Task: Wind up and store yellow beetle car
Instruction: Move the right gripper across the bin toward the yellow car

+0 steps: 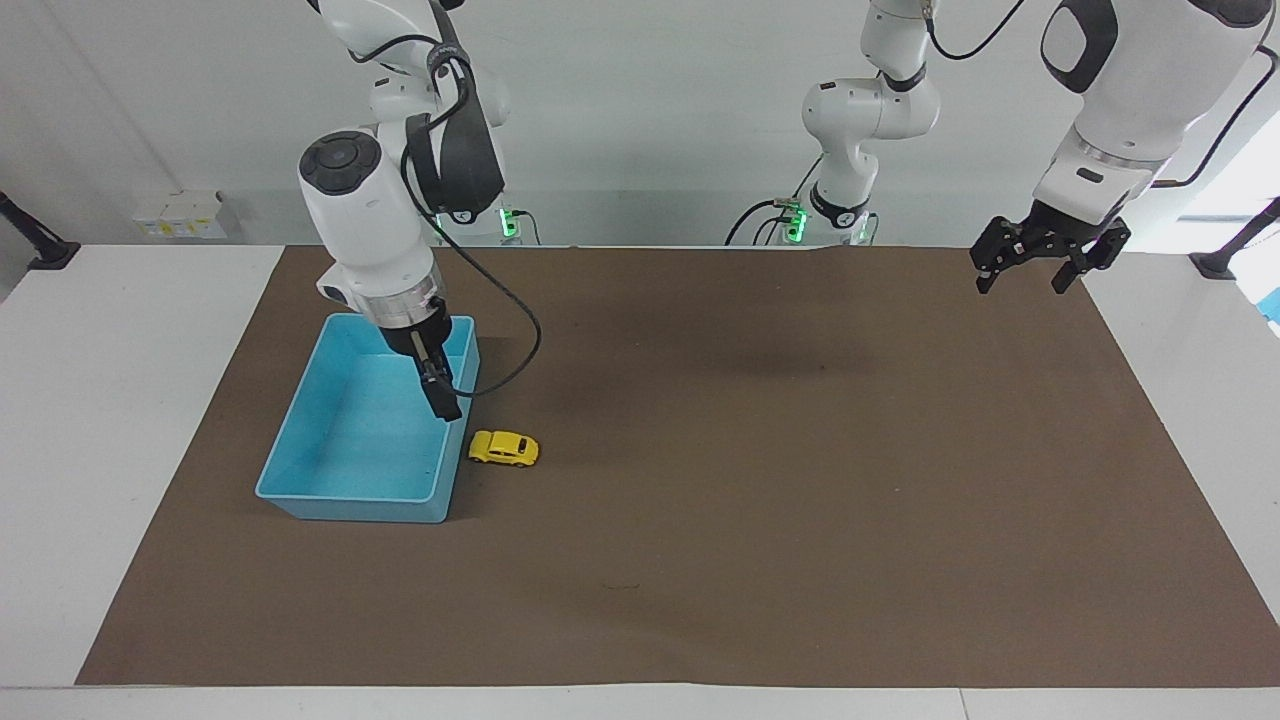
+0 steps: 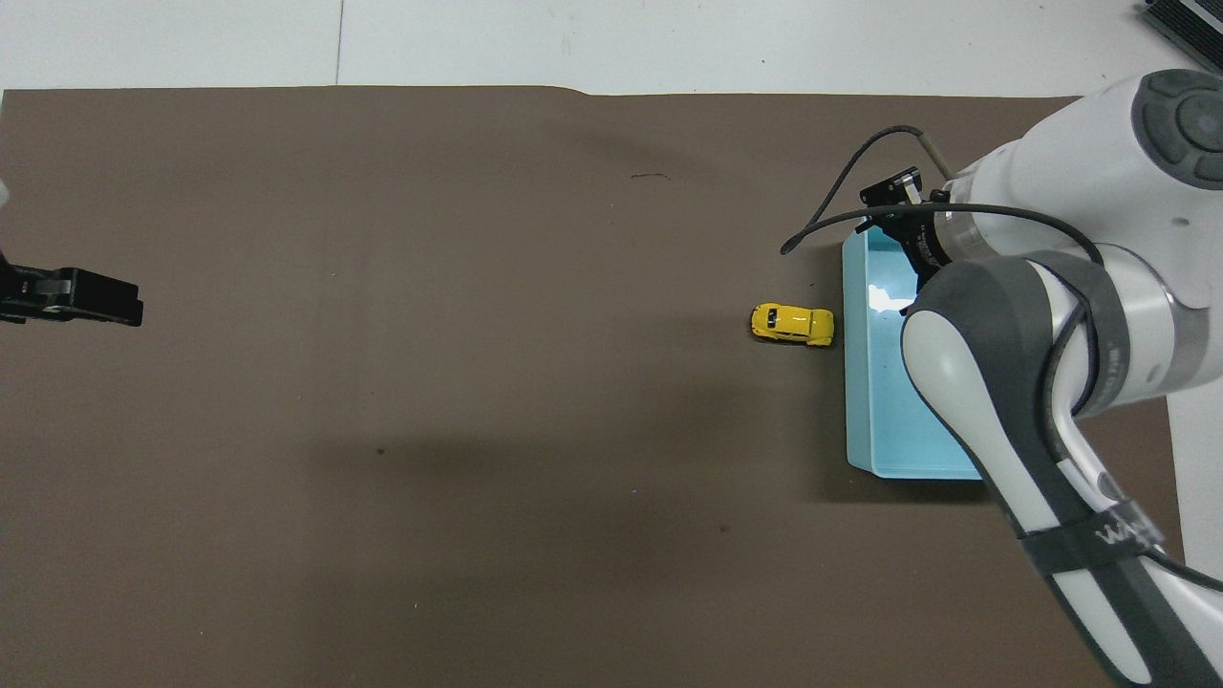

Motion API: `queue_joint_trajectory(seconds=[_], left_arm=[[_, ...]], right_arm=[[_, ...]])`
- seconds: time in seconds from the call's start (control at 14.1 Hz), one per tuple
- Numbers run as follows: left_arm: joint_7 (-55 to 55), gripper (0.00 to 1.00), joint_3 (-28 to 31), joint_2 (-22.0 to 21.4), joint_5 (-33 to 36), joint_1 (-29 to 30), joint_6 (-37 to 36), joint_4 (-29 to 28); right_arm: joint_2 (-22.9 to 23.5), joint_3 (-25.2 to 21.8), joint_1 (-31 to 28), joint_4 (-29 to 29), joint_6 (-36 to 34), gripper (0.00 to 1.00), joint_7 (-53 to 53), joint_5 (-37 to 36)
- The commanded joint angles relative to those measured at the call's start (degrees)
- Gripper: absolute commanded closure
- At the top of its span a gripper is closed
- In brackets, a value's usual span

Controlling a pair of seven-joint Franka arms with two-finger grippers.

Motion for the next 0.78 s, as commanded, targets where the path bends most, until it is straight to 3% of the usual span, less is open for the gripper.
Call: queue_joint_trajectory(seconds=[0.0, 0.71], left_arm=[[0.97, 0.0, 0.19, -0.92, -0.99, 0.97, -0.75, -0.64], [0.8, 0.0, 0.19, -1.71, -0.99, 0.18, -0.93, -0.64]], right_arm=[[1.87, 0.69, -0.2, -0.58, 2.06, 0.0, 5.89, -0.58], [9.61, 0.6, 4.89, -1.28, 10.49, 0.0, 22.16, -2.68]])
